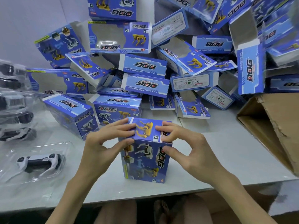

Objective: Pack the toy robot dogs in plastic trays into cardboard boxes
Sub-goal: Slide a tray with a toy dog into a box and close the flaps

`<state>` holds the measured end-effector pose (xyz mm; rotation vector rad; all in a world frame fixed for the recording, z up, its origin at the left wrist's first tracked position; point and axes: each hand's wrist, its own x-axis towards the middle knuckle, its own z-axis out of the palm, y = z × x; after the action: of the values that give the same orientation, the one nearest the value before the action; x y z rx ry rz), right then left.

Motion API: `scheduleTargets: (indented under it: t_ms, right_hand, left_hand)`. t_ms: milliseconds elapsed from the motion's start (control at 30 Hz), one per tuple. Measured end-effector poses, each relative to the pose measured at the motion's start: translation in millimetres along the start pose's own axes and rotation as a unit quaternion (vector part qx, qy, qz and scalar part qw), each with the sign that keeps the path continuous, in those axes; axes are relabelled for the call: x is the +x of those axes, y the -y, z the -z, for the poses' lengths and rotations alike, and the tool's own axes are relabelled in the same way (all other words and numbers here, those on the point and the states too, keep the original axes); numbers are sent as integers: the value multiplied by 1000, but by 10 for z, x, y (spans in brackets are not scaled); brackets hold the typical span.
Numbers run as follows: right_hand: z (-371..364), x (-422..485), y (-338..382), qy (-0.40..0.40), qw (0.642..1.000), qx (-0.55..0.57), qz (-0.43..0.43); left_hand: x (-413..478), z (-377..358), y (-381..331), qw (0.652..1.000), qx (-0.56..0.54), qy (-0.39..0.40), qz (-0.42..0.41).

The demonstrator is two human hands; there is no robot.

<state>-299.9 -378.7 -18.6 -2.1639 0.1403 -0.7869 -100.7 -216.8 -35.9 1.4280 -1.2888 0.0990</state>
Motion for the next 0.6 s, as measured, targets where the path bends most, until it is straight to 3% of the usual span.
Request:
scheduleTargets:
  t_ms: [133, 233, 467, 533, 600]
  right_hand:
    - [-65, 58, 79, -12, 993, -107, 52]
    - [5, 73, 149, 21, 988, -145, 40]
    - [-19, 628, 561, 219, 926, -304, -54]
    - [86, 650, 575, 214, 916, -333, -72]
    - [320, 533, 496, 148, 924, -329, -130]
  left_hand:
    - [-43, 23, 47, 1000, 10, -14, -16]
    - [-63, 36, 60, 1000, 8, -15, -26]
    - [-98, -36, -51, 998, 21, -6, -58]
    - [-94, -77, -85, 997, 17, 18, -76]
    - [-96, -138, -82, 998, 12, 24, -65]
